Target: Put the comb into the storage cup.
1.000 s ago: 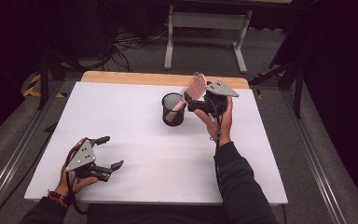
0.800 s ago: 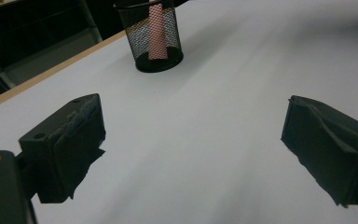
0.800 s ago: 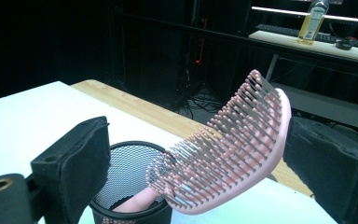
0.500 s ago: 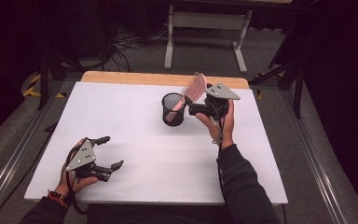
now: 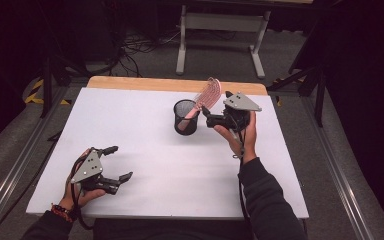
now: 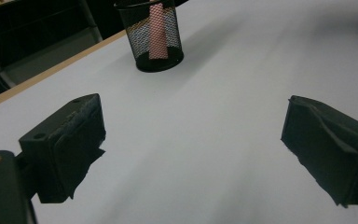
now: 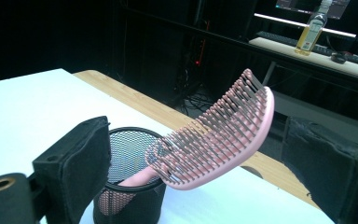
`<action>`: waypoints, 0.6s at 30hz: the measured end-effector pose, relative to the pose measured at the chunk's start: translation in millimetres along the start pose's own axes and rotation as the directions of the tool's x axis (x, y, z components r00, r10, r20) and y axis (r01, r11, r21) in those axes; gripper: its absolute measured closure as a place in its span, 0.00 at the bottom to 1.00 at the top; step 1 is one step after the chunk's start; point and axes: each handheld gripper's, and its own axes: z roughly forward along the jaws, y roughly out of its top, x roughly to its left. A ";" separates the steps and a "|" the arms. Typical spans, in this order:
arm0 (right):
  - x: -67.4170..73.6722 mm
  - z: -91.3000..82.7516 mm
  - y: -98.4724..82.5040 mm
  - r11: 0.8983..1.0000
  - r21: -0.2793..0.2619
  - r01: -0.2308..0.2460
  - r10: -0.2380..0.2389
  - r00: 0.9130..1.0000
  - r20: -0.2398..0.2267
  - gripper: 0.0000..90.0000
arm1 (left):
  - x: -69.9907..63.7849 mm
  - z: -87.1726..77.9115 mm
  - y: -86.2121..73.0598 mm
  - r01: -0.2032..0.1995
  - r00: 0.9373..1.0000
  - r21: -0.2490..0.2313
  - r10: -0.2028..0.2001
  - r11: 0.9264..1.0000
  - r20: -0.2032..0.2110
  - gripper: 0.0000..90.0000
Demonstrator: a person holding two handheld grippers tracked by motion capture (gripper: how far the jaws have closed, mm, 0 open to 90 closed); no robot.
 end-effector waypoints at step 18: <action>4.6 -19.8 -2.0 0.999 -0.009 0.040 -0.041 0.999 -0.017 0.10 | 1.1 -0.4 -0.4 0.007 1.000 -0.001 -0.007 1.000 -0.004 0.08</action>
